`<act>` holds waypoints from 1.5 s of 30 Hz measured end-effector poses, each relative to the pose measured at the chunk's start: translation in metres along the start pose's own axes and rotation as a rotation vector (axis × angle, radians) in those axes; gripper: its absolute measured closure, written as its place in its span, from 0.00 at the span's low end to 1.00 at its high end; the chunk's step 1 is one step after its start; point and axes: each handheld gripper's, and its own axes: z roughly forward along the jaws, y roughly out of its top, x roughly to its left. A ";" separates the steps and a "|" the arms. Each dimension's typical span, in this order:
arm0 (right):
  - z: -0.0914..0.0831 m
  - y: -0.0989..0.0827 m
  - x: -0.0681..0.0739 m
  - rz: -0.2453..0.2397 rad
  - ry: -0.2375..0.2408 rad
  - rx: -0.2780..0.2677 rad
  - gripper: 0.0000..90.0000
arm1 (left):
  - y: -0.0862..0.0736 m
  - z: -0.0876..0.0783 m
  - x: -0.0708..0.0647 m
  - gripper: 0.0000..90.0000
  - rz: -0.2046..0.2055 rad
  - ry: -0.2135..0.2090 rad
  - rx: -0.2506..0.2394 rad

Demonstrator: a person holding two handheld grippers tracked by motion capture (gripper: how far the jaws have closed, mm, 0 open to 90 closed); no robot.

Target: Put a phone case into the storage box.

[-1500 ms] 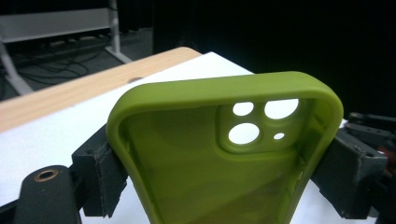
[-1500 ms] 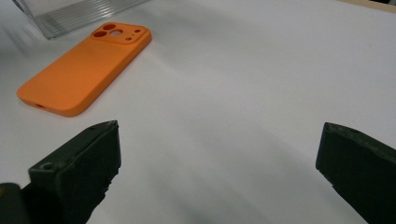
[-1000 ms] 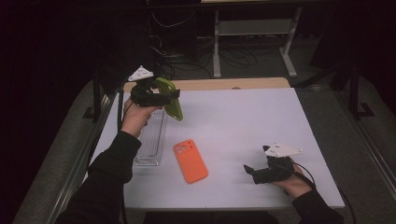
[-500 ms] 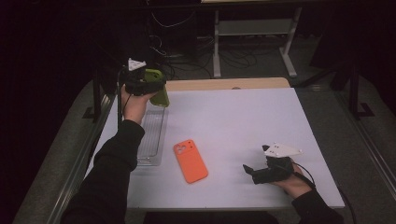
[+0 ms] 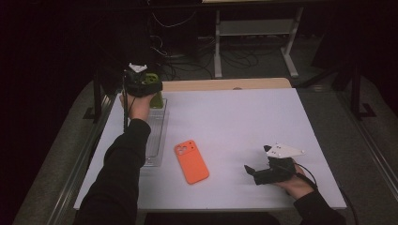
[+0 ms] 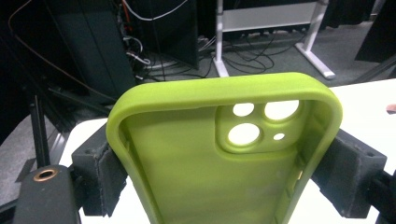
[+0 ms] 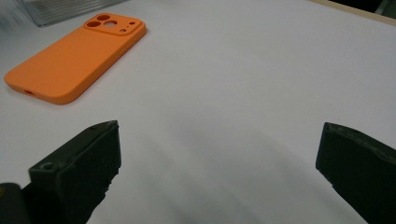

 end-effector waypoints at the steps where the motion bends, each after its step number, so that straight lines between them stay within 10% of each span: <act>1: 0.000 0.000 0.000 0.003 0.000 0.001 0.00 | -0.001 0.002 0.001 0.16 0.001 -0.005 0.014; 14: -0.001 -0.001 -0.001 0.005 0.000 0.006 0.00 | -0.023 0.021 0.004 0.16 -0.068 -0.003 0.032; 45: 0.000 0.000 -0.002 0.010 -0.002 0.002 0.00 | -0.025 0.018 0.006 0.00 -0.014 -0.046 0.048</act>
